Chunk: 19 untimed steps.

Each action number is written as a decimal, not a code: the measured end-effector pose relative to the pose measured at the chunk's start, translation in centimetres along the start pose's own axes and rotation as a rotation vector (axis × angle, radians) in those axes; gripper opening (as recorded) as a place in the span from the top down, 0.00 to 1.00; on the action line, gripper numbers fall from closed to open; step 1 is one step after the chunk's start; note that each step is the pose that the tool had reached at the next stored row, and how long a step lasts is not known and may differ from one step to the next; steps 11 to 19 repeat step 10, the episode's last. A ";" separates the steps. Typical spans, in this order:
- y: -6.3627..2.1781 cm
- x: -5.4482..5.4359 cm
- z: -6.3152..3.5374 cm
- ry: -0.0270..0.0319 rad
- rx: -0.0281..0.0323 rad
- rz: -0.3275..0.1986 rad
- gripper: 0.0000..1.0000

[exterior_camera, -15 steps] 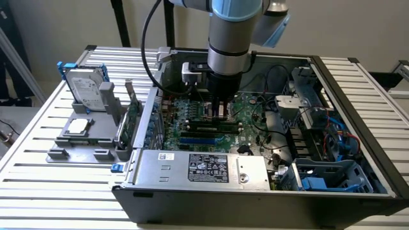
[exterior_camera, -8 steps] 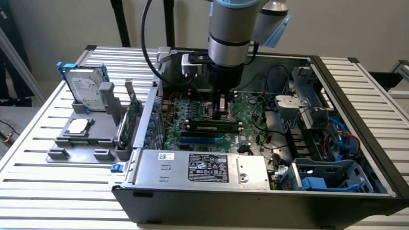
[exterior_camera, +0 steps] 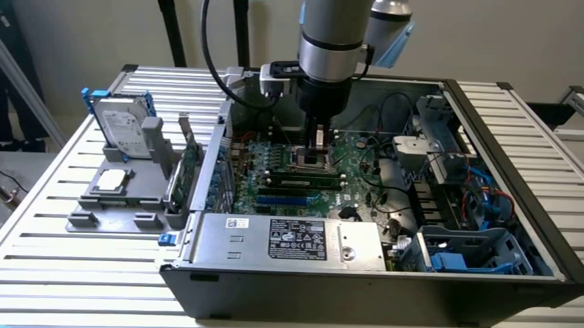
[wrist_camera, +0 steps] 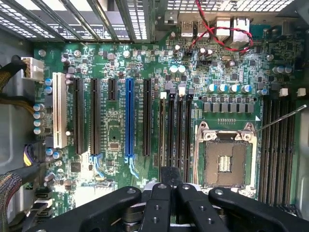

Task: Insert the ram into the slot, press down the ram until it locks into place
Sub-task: 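Press down the ram until it locks into place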

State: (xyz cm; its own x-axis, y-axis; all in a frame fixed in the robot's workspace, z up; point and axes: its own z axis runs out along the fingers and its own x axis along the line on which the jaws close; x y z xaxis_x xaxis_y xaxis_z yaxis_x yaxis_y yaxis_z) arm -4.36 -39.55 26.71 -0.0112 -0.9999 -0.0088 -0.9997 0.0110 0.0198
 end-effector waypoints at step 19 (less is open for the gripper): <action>0.00 0.0 -0.04 0.0002 -0.0001 0.000 0.89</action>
